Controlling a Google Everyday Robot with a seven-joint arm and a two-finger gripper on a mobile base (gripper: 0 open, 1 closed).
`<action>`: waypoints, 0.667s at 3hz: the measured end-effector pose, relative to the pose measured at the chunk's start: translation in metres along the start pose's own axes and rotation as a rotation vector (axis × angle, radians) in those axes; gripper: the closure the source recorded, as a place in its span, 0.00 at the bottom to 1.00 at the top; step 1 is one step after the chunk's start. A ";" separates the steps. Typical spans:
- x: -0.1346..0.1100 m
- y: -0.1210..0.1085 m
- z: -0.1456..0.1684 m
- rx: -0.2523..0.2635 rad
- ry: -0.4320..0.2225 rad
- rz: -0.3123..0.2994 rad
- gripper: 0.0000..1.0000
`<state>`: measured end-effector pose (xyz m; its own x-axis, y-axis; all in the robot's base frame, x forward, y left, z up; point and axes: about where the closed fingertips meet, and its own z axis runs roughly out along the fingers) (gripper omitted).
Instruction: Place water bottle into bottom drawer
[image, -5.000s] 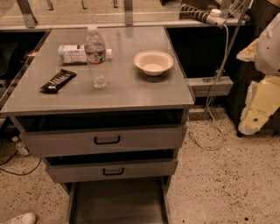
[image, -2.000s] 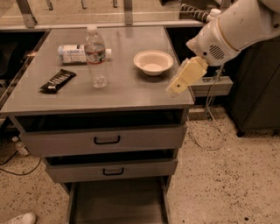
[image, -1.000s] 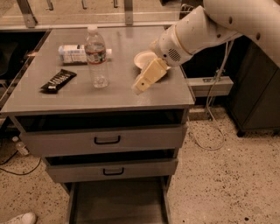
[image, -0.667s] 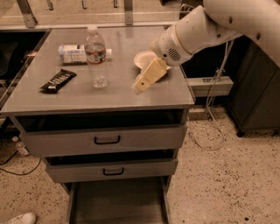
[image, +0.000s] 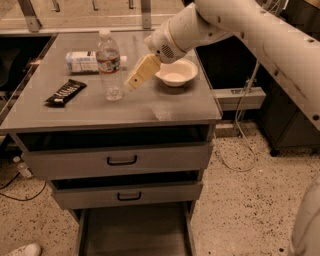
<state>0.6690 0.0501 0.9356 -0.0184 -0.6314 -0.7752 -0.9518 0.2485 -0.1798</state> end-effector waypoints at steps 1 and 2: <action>0.003 0.003 0.001 -0.002 -0.002 -0.001 0.00; -0.003 -0.008 0.021 0.001 -0.032 -0.005 0.00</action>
Offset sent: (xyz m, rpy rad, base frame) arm 0.0368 0.0304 -0.0123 0.0671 -0.0323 0.0055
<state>0.6829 0.0655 0.9271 -0.0040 -0.6087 -0.7934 -0.9516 0.2461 -0.1841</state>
